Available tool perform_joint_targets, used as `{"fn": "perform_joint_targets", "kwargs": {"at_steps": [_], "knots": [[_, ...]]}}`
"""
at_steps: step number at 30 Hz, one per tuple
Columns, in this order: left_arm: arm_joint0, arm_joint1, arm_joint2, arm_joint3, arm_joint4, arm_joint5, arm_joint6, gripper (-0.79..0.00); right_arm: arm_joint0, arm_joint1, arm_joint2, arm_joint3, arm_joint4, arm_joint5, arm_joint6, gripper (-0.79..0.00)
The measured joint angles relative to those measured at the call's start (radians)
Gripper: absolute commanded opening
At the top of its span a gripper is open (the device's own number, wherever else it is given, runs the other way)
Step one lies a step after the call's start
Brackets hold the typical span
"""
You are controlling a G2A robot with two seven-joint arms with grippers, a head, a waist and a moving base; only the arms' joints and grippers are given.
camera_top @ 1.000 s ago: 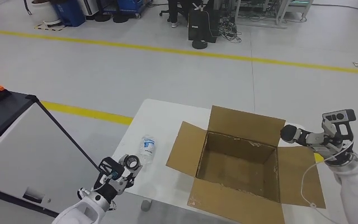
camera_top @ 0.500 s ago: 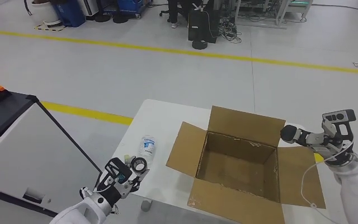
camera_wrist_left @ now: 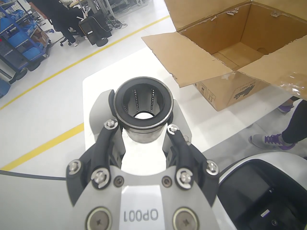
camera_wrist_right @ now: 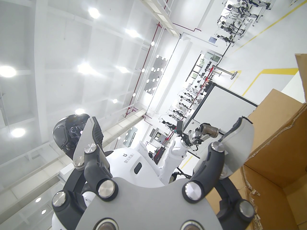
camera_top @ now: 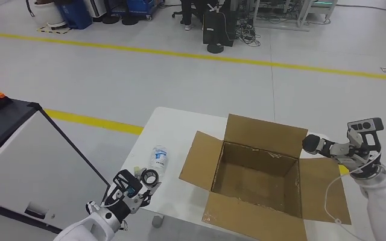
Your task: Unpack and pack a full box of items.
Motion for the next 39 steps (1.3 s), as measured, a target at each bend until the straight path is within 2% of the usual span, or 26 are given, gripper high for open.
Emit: {"fn": "perform_joint_targets", "kwargs": {"at_steps": [6, 10, 15, 23, 28, 35, 39], "knots": [[-0.040, 0.006, 0.018, -0.027, 0.033, -0.048, -0.026, -0.785, 0.000, 0.000, 0.000, 0.000, 0.000, 0.000, 0.000, 0.000], [-0.095, 0.011, 0.045, -0.050, -0.005, -0.111, -0.095, -0.785, 0.000, 0.000, 0.000, 0.000, 0.000, 0.000, 0.000, 0.000], [-0.204, 0.016, 0.106, -0.064, -0.088, -0.179, -0.228, -0.785, 0.000, 0.000, 0.000, 0.000, 0.000, 0.000, 0.000, 0.000], [-0.411, 0.022, 0.247, -0.030, -0.233, -0.242, -0.497, -0.785, 0.000, 0.000, 0.000, 0.000, 0.000, 0.000, 0.000, 0.000], [-0.512, 0.022, 0.334, -0.001, -0.292, -0.245, -0.605, -0.785, 0.000, 0.000, 0.000, 0.000, 0.000, 0.000, 0.000, 0.000], [-0.657, 0.019, 0.444, 0.041, -0.408, -0.205, -0.732, -0.785, 0.000, 0.000, 0.000, 0.000, 0.000, 0.000, 0.000, 0.000], [-0.685, 0.019, 0.461, 0.041, -0.419, -0.206, -0.751, -0.785, 0.000, 0.000, 0.000, 0.000, 0.000, 0.000, 0.000, 0.000]]}}
